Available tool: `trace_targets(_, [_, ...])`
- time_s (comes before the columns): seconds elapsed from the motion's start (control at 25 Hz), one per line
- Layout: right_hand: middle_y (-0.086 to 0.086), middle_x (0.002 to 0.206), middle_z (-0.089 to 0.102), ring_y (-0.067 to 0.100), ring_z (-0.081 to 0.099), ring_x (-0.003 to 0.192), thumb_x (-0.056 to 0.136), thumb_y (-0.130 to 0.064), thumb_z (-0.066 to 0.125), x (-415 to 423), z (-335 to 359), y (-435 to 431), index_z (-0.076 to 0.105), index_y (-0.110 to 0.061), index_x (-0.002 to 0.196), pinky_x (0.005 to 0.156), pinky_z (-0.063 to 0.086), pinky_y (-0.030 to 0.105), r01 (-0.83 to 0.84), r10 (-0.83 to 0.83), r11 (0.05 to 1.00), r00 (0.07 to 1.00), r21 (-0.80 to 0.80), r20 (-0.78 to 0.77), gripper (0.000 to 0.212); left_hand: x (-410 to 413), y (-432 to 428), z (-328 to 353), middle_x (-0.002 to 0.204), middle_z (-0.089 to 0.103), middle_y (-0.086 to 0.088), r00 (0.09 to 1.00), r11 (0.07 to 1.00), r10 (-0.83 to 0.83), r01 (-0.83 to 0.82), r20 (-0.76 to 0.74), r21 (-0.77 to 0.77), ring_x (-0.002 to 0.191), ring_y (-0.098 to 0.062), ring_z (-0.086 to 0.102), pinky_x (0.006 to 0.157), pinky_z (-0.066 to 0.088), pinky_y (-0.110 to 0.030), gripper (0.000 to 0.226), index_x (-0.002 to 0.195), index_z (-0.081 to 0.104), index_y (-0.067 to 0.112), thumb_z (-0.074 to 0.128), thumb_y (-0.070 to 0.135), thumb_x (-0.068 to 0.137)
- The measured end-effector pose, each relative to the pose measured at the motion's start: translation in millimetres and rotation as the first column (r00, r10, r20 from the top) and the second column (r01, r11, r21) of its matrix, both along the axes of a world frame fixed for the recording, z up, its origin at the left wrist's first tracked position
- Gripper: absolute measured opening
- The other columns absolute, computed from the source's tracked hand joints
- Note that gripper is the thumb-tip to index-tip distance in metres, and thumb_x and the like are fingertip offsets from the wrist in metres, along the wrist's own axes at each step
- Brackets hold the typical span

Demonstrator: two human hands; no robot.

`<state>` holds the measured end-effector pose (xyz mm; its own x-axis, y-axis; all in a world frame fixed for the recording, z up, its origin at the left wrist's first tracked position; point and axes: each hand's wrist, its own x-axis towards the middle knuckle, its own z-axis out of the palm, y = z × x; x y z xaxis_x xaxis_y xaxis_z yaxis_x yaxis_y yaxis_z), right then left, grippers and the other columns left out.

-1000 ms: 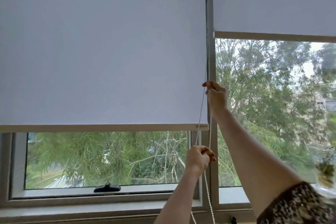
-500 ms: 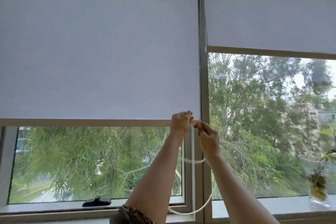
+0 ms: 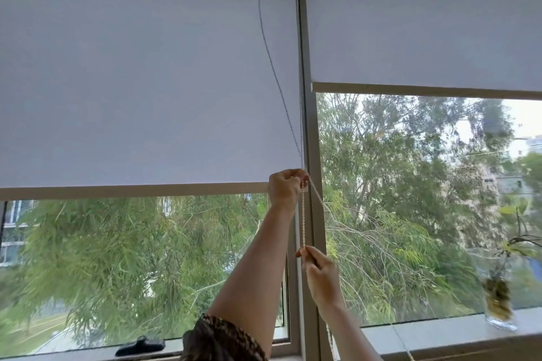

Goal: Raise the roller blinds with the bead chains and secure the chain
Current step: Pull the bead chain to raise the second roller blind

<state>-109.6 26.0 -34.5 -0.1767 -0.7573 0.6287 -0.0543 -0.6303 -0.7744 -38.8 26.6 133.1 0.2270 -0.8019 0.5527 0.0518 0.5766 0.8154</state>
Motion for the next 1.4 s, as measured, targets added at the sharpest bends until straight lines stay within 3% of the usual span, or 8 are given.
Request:
trace_targets(0.2, [-0.008,0.044,0.037,0.008,0.024,0.039,0.095,-0.01,0.051,-8.5,-24.0,-1.3,0.07,-0.014,0.077,0.04,0.016,0.025,-0.041,0.047,0.997,0.995,0.065,-0.09,0.026,-11.0,-5.6,-11.7,0.095,0.077,-0.014,0.99,0.992,0.119,-0.121,0.071,0.029,0.08,-0.019,0.072,0.07,0.057,-0.03,0.018,0.102,0.074,0.003,0.069,0.013,0.088])
trace_targets(0.32, [-0.001,0.045,0.054,0.014,0.042,0.037,0.096,-0.015,0.052,-19.8,-23.9,-2.0,0.07,-0.009,0.084,0.037,0.031,0.023,-0.108,0.137,0.977,0.978,0.183,-0.155,0.022,-10.8,-4.5,-25.6,0.088,0.077,-0.014,0.967,0.979,0.203,-0.2,0.155,-0.033,0.077,-0.022,0.074,0.077,0.061,-0.038,0.014,0.096,0.076,0.002,0.069,0.012,0.087])
trace_targets(0.4, [0.01,0.054,0.067,0.021,0.059,0.044,0.094,-0.018,0.055,-27.6,-23.4,-2.0,0.069,-0.007,0.087,0.042,0.045,0.025,-0.111,0.163,0.959,0.968,0.26,-0.189,0.019,-6.6,-5.3,-36.4,0.084,0.078,-0.012,0.947,0.97,0.242,-0.237,0.211,-0.049,0.074,-0.021,0.074,0.073,0.062,-0.036,0.011,0.09,0.077,0.004,0.069,0.011,0.087])
trace_targets(0.52, [0.007,0.068,0.074,0.017,0.07,0.061,0.091,-0.023,0.059,-34.4,-7.8,-5.8,0.07,-0.011,0.089,0.055,0.051,0.023,-0.026,0.079,0.976,0.968,0.216,-0.24,0.017,0.9,-7.1,-57.3,0.079,0.077,-0.004,0.931,0.969,0.244,-0.247,0.273,-0.025,0.064,-0.009,0.069,0.063,0.059,-0.023,0.009,0.086,0.077,0.009,0.068,0.011,0.088])
trace_targets(0.8, [0.025,0.079,0.063,0.025,0.056,0.07,0.096,-0.025,0.049,-31.6,87.6,-8.4,0.064,0.003,0.093,0.07,0.046,0.038,-0.019,0.023,0.999,0.987,0.027,-0.159,0.032,6.0,-6.4,-104.0,0.07,0.073,0.006,0.884,0.968,0.229,-0.249,0.408,-0.005,0.056,-0.005,0.061,0.044,0.044,-0.008,0.011,0.082,0.077,0.016,0.068,0.015,0.088])
trace_targets(1.0, [0.009,0.084,0.068,0.005,0.059,0.06,0.098,-0.023,0.045,-13.2,142.4,-6.6,0.062,-0.008,0.097,0.048,0.044,0.01,0.009,-0.013,0.999,0.99,-0.031,-0.138,0.023,0.1,1.3,-138.3,0.075,0.076,0.002,0.888,0.968,0.209,-0.248,0.41,0.042,0.068,-0.01,0.071,0.063,0.06,-0.023,0.014,0.083,0.08,0.015,0.067,0.011,0.088])
trace_targets(1.16, [0.014,0.095,0.064,0.02,0.06,0.079,0.098,-0.02,0.046,-3.8,158.9,-5.2,0.058,-0.005,0.11,0.061,0.05,0.023,-0.056,0.055,0.998,0.998,-0.008,-0.041,0.022,10.1,3.8,-157.7,0.076,0.076,0.001,0.811,0.954,0.256,-0.301,0.526,-0.001,0.064,-0.011,0.068,0.057,0.058,-0.022,0.017,0.083,0.079,0.017,0.065,0.01,0.089])
trace_targets(1.4, [0.014,0.099,0.065,0.022,0.06,0.085,0.097,-0.016,0.049,4.4,155.3,-5.4,0.059,-0.004,0.112,0.068,0.051,0.028,-0.042,0.041,0.999,0.998,0.004,0.037,0.022,18.4,11.0,-172.9,0.088,0.078,0.004,0.714,0.935,0.302,-0.351,0.632,-0.05,0.077,-0.008,0.071,0.071,0.06,-0.025,0.018,0.088,0.079,0.019,0.062,0.013,0.09])
